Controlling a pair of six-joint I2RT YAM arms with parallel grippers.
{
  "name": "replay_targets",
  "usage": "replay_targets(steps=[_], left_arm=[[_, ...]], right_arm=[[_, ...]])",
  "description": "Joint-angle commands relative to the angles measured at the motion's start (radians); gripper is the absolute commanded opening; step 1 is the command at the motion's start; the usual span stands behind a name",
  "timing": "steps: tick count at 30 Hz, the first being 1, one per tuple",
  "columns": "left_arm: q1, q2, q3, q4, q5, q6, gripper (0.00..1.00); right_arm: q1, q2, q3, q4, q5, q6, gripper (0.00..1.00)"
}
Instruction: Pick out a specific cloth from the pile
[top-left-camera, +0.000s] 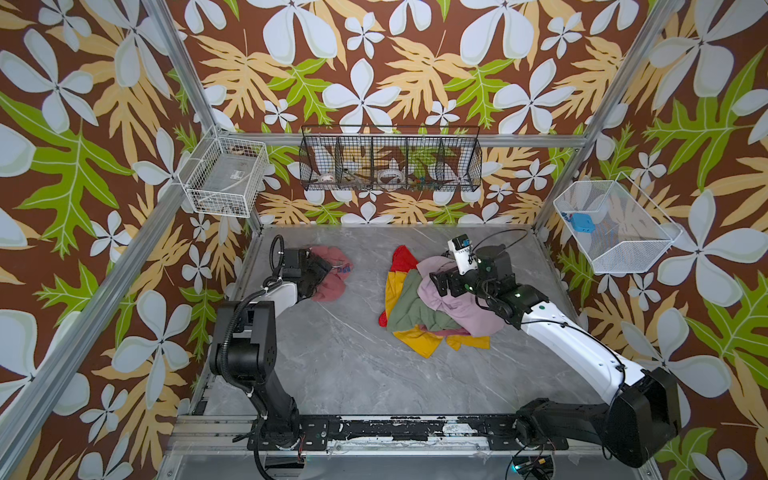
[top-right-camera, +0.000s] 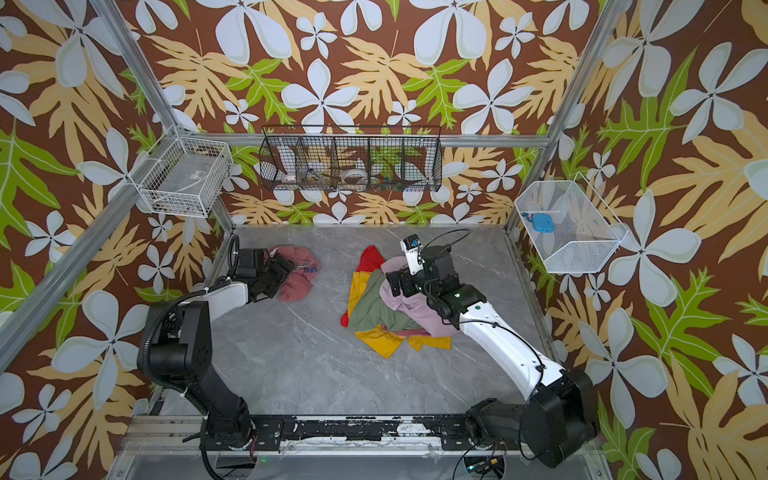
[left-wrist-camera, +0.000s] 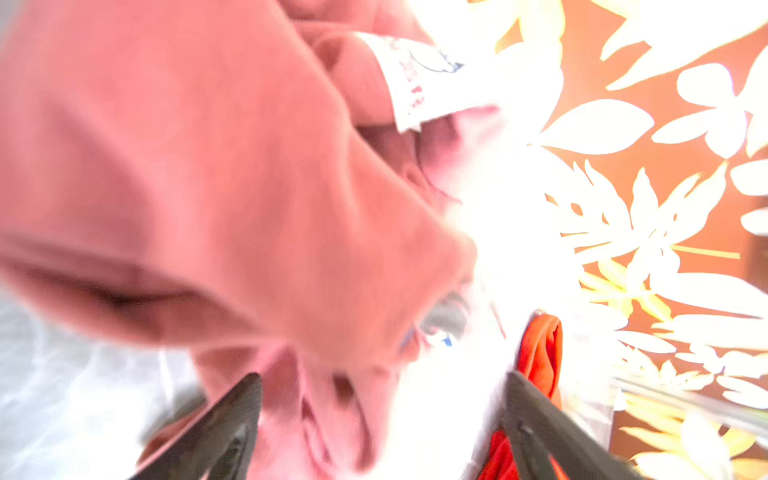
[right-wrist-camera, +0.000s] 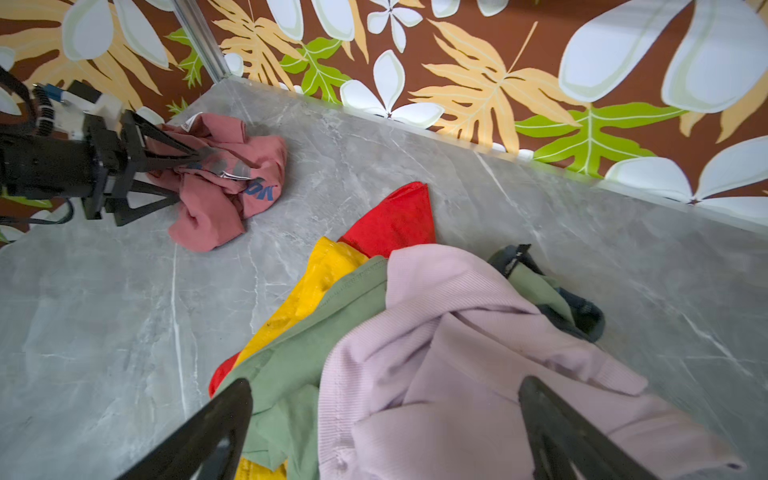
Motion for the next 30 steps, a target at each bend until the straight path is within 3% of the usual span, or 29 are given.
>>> replay_targets(steps=[1,9,22,30], left_arm=[[-0.001,-0.057,-0.047,-0.002,-0.044,0.038,1.0],[-0.001,-0.216,-0.169,-0.006,-0.109,0.094,1.0],[-0.019,-0.416,-0.299,-0.012,-0.188,0.194,1.0],[-0.029,-0.486,-0.348,-0.011,-0.232,0.273,1.0]], right_arm=[[-0.009,-0.051,-0.067,0.107,0.082,-0.05,1.0],[-0.104,-0.203,-0.327,0.316,0.191,-0.024,1.0],[-0.144,-0.383,-0.609,0.542,0.328,-0.026,0.99],[-0.318,-0.438,-0.786,0.737,0.298,-0.004,1.0]])
